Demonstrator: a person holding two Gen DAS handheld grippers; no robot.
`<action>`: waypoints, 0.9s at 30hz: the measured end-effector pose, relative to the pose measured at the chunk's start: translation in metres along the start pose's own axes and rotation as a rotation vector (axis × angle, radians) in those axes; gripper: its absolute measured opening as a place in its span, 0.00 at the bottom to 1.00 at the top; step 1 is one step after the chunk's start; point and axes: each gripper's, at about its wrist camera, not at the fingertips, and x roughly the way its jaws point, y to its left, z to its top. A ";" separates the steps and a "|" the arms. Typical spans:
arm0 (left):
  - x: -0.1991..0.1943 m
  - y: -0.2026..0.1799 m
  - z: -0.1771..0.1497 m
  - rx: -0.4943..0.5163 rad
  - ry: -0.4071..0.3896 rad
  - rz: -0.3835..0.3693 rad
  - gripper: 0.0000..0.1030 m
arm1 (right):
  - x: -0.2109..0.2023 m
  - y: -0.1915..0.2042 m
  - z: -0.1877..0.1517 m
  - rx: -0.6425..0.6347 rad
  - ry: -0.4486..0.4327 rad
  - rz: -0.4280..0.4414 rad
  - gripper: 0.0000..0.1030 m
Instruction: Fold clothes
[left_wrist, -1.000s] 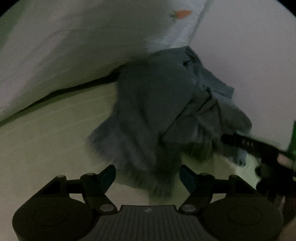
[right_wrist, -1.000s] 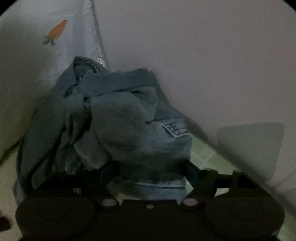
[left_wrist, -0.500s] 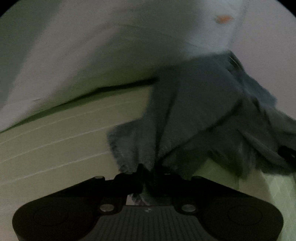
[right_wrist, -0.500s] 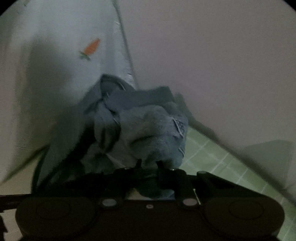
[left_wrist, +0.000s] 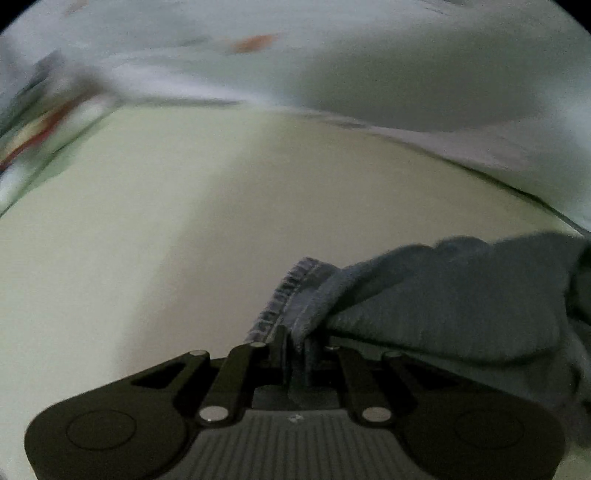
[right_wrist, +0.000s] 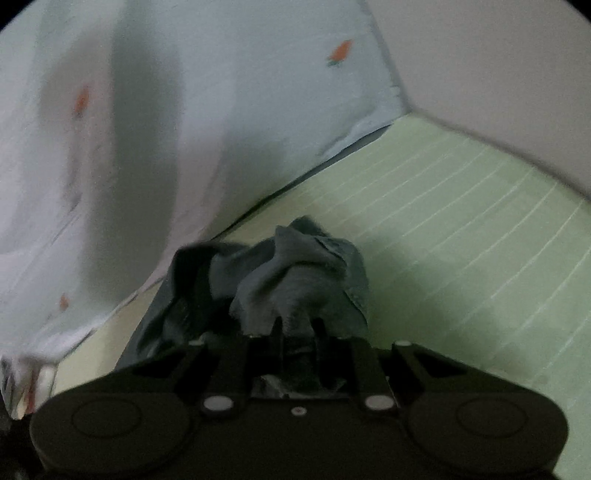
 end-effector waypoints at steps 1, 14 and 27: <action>-0.008 0.030 -0.009 -0.036 -0.001 0.029 0.10 | -0.003 0.011 -0.008 -0.009 0.008 0.013 0.14; -0.054 0.221 -0.025 -0.207 -0.066 0.157 0.12 | -0.018 0.125 -0.082 -0.062 0.021 0.020 0.16; -0.075 0.202 -0.048 -0.169 -0.120 -0.060 0.41 | -0.030 0.135 -0.109 0.017 0.014 -0.178 0.52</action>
